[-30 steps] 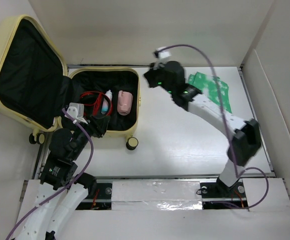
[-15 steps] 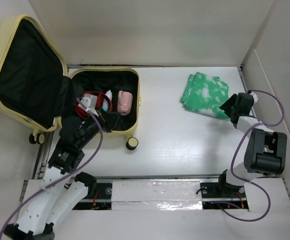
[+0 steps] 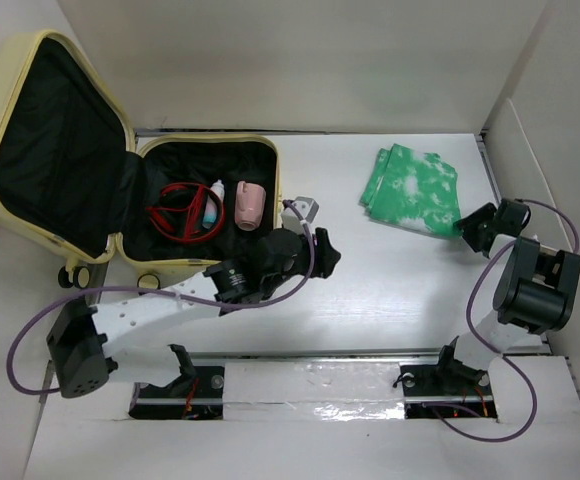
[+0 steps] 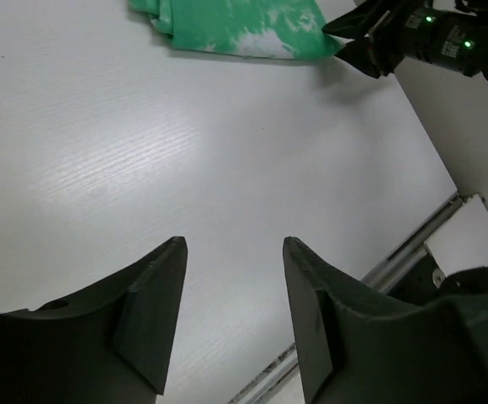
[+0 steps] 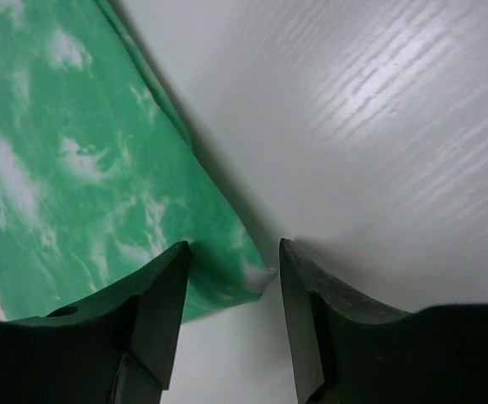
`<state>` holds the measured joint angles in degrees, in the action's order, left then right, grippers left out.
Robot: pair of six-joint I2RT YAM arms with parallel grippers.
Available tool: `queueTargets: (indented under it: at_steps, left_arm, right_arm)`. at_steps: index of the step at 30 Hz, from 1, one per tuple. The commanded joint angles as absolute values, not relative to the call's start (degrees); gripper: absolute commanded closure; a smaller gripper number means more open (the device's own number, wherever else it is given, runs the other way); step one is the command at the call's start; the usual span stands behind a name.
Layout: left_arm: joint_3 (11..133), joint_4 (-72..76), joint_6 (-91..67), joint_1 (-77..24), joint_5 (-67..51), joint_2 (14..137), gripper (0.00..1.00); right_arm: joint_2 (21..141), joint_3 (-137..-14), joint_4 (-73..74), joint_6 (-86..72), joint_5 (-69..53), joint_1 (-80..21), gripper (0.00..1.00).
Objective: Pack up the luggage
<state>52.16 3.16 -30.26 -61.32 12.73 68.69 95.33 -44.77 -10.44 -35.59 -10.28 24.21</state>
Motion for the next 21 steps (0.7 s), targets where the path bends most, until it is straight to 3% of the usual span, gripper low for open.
queueTargets:
  at_steps: [1, 8, 11, 19, 21]
  left_arm:
    - [53.53, 13.26, -32.78, -59.50, 15.56, 70.39, 0.52]
    - [59.32, 13.80, -35.59, -58.97, 22.49, 80.06, 0.48]
    - [62.74, 13.10, -36.74, -58.97, 23.56, 85.24, 0.47]
    - [68.72, 11.52, -37.97, -58.97, 27.51, 93.59, 0.40]
    - [70.92, 9.50, -38.85, -58.45, 28.65, 96.41, 0.39]
  right_arm:
    - [95.71, -46.94, -10.98, -35.33, -15.90, 23.30, 0.48]
    - [98.27, -42.37, -17.83, -38.76, -27.86, 22.15, 0.82]
    - [96.17, -39.13, -19.15, -39.98, -29.00, 20.66, 0.89]
    - [85.00, -27.52, -25.40, -46.49, -27.25, 8.54, 0.85]
    - [82.89, -24.89, -26.28, -48.07, -25.41, 5.11, 0.74]
